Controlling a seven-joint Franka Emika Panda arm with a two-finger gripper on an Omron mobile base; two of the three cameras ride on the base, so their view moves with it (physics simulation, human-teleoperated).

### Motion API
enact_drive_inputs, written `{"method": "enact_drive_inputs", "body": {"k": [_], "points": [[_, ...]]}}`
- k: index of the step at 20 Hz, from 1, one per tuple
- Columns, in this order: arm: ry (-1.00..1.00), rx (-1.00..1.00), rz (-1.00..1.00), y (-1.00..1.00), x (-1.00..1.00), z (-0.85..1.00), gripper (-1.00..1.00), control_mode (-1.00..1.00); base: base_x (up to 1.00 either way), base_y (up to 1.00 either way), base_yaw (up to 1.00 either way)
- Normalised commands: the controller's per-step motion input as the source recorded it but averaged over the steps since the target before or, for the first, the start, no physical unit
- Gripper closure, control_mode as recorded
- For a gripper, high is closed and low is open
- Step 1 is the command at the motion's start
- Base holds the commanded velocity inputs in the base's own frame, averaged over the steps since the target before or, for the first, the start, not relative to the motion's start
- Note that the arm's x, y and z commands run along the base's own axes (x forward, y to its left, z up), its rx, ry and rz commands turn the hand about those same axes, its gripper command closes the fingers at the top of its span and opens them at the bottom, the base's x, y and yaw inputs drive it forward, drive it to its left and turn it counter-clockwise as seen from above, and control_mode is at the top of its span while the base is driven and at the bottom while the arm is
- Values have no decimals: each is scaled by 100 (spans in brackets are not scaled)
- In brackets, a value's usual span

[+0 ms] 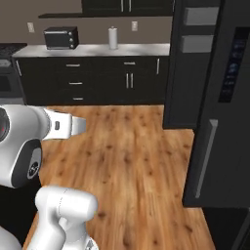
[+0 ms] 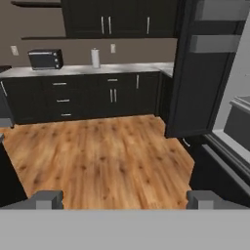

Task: Retrieve the tangerine and peach from the fridge and place them into the bowl on the dining table.

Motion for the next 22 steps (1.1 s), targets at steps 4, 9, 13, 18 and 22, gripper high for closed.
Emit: {"method": "enact_drive_inputs", "body": {"k": [4,9,13,18,22], "points": [[0,0,0,0,0,0,-100,100,49,-23,-29],[0,0,0,0,0,0,-100,100,59,-6,-30],[0,0,0,0,0,0,-100,100,70,0,-32],[0,0,0,0,0,0,-100,100,66,0,-33],[0,0,0,0,0,0,-100,100,55,0,-35]]}}
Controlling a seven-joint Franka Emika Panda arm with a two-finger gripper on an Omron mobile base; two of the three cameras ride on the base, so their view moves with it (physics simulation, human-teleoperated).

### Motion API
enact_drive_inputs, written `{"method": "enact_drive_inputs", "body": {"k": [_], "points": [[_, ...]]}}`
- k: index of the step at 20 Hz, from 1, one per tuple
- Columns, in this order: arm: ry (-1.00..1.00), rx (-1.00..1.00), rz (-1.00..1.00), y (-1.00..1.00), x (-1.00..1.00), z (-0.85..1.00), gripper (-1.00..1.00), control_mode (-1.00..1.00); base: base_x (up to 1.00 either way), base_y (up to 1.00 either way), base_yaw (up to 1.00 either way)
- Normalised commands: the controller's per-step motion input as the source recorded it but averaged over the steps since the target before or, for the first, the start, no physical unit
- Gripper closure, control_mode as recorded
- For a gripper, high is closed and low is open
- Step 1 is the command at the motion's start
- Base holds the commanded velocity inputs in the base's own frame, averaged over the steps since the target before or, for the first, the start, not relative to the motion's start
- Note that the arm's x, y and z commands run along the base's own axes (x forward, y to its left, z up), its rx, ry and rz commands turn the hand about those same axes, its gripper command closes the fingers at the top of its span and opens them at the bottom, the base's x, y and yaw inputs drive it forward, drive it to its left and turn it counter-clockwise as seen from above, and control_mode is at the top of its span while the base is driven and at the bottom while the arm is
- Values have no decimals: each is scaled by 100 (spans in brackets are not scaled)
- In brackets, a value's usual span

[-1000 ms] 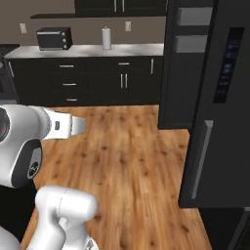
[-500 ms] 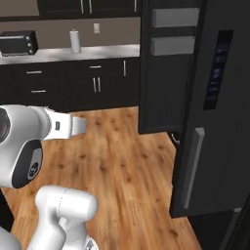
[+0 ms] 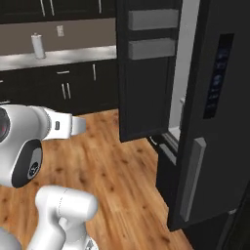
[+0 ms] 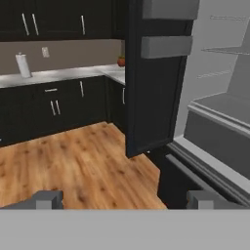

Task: Retrieve the tangerine and peach from the fridge and place them into the bowl on the dining table.

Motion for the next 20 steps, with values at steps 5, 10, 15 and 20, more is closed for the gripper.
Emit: {"method": "enact_drive_inputs", "body": {"k": [5,10,15,20], "points": [[0,0,0,0,0,0,-100,100,65,0,-39],[0,0,0,0,0,0,-100,100,61,0,-43],[0,0,0,0,0,0,-100,100,54,0,-43],[0,0,0,0,0,0,-100,100,49,0,-43]]}}
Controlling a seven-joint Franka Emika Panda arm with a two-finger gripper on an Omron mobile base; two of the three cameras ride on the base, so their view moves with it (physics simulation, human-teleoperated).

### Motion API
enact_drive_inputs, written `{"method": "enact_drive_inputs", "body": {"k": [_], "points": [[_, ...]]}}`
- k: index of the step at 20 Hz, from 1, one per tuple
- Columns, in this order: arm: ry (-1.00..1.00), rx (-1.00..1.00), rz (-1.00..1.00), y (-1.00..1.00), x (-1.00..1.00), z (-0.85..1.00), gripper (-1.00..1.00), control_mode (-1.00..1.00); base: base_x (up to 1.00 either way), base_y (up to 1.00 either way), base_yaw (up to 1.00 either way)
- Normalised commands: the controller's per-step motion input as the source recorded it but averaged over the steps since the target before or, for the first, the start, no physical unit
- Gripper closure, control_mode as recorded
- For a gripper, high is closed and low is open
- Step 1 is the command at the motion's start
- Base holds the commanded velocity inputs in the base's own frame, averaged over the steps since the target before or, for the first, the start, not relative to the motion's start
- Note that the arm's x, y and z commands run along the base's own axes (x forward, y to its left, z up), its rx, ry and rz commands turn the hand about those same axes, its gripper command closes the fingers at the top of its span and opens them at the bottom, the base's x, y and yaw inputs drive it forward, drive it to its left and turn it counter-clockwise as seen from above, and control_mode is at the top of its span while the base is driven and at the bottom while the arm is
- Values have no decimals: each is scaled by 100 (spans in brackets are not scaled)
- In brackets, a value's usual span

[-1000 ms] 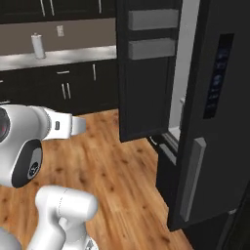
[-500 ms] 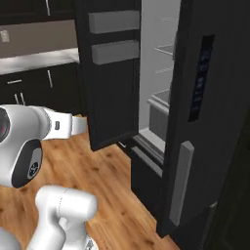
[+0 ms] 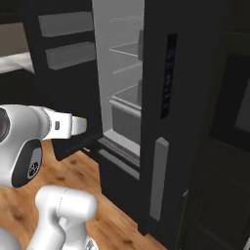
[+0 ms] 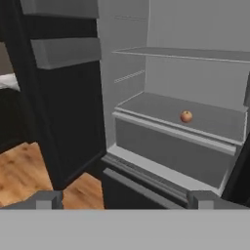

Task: Retrieve the tangerine and peach from the fridge and place them into the bowl on the dining table.

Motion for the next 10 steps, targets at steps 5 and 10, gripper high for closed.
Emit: {"method": "enact_drive_inputs", "body": {"k": [5,10], "points": [[0,0,0,0,0,0,-100,100,47,1,-45],[0,0,0,0,0,0,-100,100,44,26,-49]]}}
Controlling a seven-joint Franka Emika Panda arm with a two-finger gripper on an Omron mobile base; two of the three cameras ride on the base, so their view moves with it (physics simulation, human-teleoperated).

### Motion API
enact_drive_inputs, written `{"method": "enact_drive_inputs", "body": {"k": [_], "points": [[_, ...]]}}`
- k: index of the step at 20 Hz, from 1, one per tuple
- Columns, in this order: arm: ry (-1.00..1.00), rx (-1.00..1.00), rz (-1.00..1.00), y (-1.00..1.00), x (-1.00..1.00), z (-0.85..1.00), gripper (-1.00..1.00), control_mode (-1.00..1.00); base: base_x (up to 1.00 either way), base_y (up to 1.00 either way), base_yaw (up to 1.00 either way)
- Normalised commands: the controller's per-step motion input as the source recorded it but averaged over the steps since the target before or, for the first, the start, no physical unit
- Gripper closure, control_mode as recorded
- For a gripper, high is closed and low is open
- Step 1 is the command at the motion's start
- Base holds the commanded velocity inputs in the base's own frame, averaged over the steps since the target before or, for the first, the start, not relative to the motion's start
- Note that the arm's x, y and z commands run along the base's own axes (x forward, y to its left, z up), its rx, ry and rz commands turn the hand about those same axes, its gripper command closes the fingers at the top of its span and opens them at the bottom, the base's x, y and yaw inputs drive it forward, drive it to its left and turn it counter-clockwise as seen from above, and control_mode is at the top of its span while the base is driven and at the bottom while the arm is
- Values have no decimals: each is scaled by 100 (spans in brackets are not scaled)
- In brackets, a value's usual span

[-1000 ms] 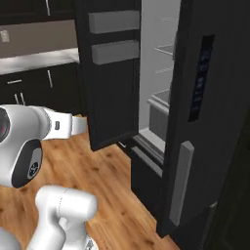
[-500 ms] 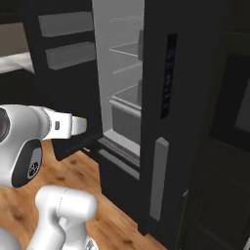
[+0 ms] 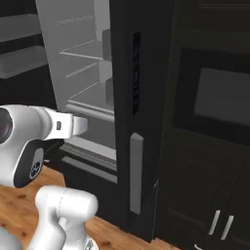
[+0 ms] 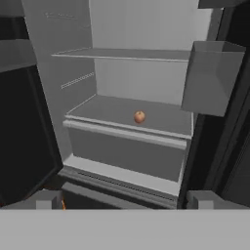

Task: Retrieve the tangerine and peach from the fridge and place them into the bowl on the dining table.

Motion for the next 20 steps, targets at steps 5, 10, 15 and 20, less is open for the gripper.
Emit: {"method": "enact_drive_inputs", "body": {"k": [5,10,15,20], "points": [[0,0,0,0,0,0,-100,100,36,57,-47],[0,0,0,0,0,0,-100,100,29,67,-40],[0,0,0,0,0,0,-100,100,31,29,-26],[0,0,0,0,0,0,-100,100,38,0,-8]]}}
